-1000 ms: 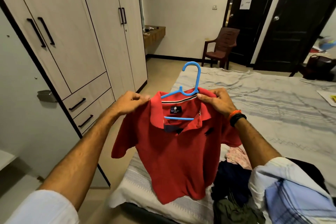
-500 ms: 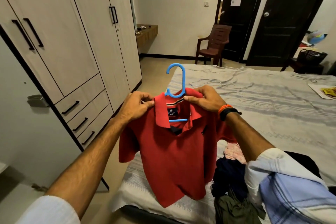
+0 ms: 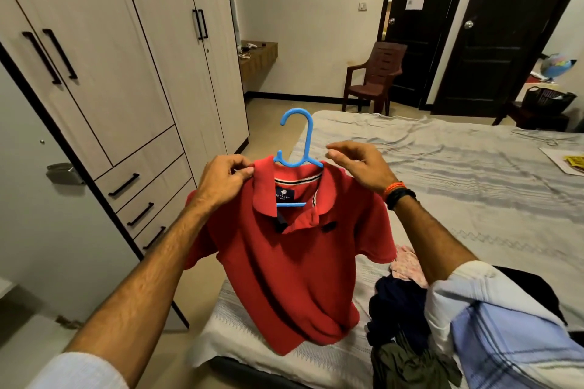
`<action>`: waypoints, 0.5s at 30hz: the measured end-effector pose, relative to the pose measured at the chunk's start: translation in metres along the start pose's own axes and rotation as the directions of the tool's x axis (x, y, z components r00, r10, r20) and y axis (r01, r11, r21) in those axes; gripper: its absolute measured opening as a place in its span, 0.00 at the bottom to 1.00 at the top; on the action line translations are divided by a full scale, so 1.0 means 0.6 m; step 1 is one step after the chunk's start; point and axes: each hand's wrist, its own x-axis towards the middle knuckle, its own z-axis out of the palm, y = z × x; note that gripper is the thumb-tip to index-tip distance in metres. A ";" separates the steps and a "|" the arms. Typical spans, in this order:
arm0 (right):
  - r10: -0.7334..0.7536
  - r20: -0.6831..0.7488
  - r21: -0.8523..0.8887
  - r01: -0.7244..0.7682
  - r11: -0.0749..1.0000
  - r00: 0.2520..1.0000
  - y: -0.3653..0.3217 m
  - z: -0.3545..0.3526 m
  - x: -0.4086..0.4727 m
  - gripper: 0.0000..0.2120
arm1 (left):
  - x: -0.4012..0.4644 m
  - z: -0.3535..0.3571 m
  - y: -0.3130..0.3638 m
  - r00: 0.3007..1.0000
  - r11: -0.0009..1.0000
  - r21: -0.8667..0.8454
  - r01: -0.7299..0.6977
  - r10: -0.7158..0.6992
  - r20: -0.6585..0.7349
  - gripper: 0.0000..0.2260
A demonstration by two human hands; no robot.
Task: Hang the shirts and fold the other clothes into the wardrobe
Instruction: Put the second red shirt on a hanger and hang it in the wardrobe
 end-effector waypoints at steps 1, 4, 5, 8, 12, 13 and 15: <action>-0.008 0.045 -0.028 0.009 1.000 0.999 -0.006 0.009 0.000 0.12 | -0.001 0.003 0.005 1.000 1.000 0.013 -0.004 0.004 -0.001 0.08; -0.002 0.088 -0.114 0.012 0.993 0.996 -0.008 0.018 0.003 0.07 | 0.000 0.008 0.007 1.000 1.000 0.008 -0.004 0.004 0.010 0.10; 0.001 0.090 -0.129 0.010 0.992 0.996 -0.003 0.015 0.002 0.07 | -0.001 0.008 0.005 1.000 1.000 0.012 -0.002 0.002 0.011 0.10; 0.011 0.099 -0.175 0.007 0.984 0.995 0.008 0.010 0.002 0.06 | -0.002 0.007 -0.005 1.000 1.000 0.024 0.006 -0.005 -0.020 0.05; -0.008 0.071 -0.089 0.014 0.996 0.997 0.000 0.026 -0.003 0.03 | 0.001 0.001 -0.014 1.000 1.000 0.014 -0.005 0.006 -0.021 0.04; -0.010 0.075 -0.067 0.015 0.998 0.997 -0.003 0.030 -0.002 0.03 | 0.003 -0.002 -0.013 1.000 1.000 0.007 -0.005 0.005 0.002 0.05; -0.032 0.105 -0.062 0.039 0.997 0.994 -0.012 0.038 0.001 0.03 | 0.002 -0.006 -0.008 0.999 0.999 0.021 -0.027 0.026 0.048 0.04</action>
